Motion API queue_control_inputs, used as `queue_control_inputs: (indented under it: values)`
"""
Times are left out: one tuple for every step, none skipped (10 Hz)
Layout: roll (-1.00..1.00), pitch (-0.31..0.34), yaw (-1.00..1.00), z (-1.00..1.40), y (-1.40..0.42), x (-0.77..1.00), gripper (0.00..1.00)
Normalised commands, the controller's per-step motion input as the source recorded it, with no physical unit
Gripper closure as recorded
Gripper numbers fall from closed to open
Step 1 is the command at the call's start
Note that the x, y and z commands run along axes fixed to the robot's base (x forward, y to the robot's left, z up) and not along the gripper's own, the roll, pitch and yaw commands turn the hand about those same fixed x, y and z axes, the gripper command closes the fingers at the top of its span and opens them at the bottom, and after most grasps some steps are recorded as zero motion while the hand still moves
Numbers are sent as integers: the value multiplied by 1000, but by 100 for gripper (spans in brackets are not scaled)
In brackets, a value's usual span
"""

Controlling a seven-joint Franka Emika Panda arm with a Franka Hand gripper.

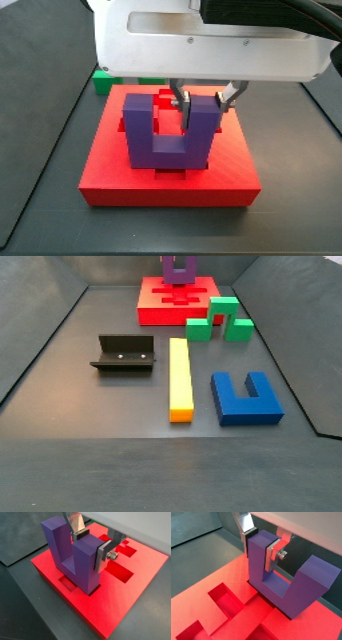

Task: Pick up the purple object. Move up. Place the purple object on the fixture. Regrasp the purple object. Move to above the board. Insert the purple object.
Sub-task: Insert the purple object.

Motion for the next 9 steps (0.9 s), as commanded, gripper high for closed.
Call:
queue_control_inputs:
  values:
    - [7, 0, -357, -60, -57, 197, 100]
    - [36, 3, -257, -91, 0, 31, 100]
    - [47, 0, -157, -160, 26, 0, 100]
    - [10, 0, -40, -177, 40, -43, 100]
    - [0, 0, 0, -300, 0, -106, 100]
    - [0, -24, 111, -366, -43, -77, 100]
    - [0, -40, 109, -517, -40, -37, 100]
    - [10, -36, 100, -603, -23, 0, 100]
    - [70, -14, 0, -434, -80, 0, 100]
